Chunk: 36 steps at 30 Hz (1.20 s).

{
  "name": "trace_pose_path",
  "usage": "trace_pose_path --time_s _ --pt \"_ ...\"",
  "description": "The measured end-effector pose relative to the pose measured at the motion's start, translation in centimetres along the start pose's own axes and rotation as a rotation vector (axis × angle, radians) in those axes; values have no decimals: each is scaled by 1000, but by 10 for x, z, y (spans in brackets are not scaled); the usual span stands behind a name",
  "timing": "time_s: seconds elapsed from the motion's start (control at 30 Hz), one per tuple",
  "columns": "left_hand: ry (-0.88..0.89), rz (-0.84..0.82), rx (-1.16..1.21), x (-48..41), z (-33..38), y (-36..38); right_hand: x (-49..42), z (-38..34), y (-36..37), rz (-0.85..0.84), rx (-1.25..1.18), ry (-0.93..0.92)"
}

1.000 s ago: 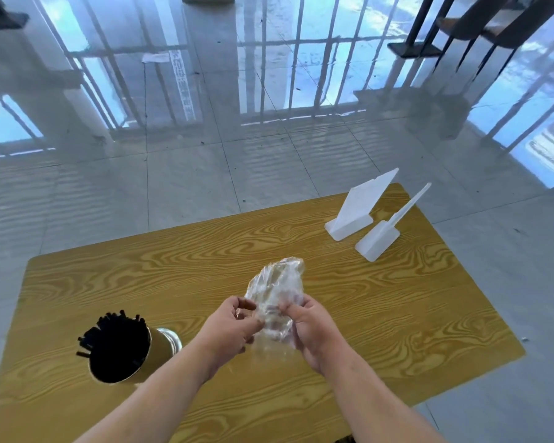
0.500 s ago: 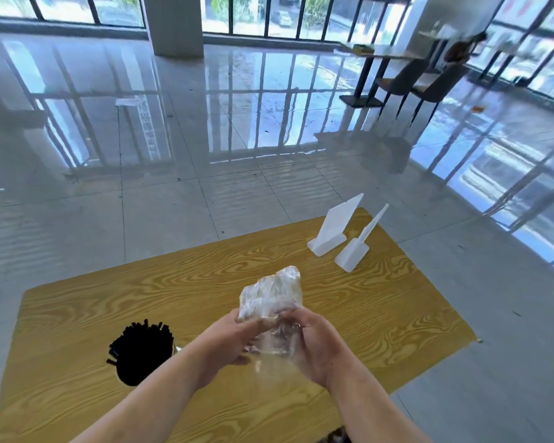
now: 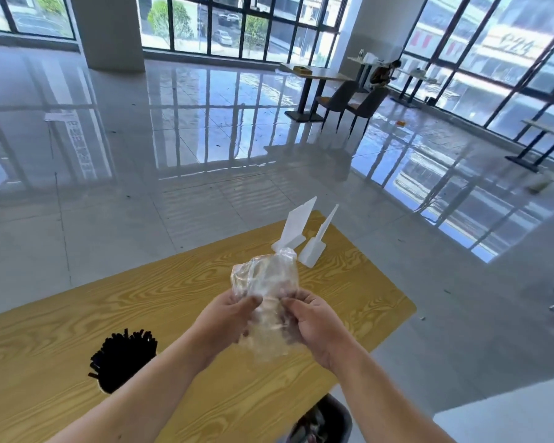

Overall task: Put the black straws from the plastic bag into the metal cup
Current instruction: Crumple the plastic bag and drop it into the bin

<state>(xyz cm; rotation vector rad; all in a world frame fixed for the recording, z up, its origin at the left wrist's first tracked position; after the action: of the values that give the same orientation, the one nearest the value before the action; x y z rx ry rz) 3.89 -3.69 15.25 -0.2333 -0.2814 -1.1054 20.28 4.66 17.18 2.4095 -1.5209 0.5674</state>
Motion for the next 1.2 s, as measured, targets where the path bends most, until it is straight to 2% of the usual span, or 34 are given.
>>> trace_pose_path --time_s 0.23,0.33,0.47,0.57,0.67,0.73,0.8,0.9,1.03,1.13,1.2 --pt "-167 -122 105 4 -5 47 18 18 -43 165 -215 67" --pt "-173 -166 91 6 -7 67 25 25 -63 230 -214 80" --pt "-167 -219 77 3 -9 92 32 32 -90 397 -39 46" --pt "-142 -275 37 3 -6 116 38 35 -112 523 271 -82" --pt "-103 -309 -15 3 -3 143 44 35 -128 580 617 -214" --pt "-78 -296 -44 1 -3 160 45 34 -137 604 693 -253" --pt "-59 -286 -63 -5 -3 175 42 33 -146 582 629 -233" --pt "0 -252 -152 -17 -5 195 35 33 -158 494 308 -141" --pt "141 -207 -457 -23 -9 220 17 41 -171 329 -74 -8" --pt "276 -228 -679 -25 -9 242 2 47 -185 357 -54 38" --pt "307 -296 -735 -27 -11 257 -8 56 -198 427 -1 50"
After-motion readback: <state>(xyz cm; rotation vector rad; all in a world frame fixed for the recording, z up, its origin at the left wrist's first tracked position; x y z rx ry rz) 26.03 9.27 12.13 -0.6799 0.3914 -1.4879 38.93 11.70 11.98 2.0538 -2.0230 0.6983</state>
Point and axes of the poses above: each hand's wrist, its own x-axis away from the middle knuckle, its own y-axis out of the palm, z = x × y, the point moved 3 cm from there along -x, towards the middle knuckle, and after that the axes turned 9 degrees about z, right-handed, at the moved point
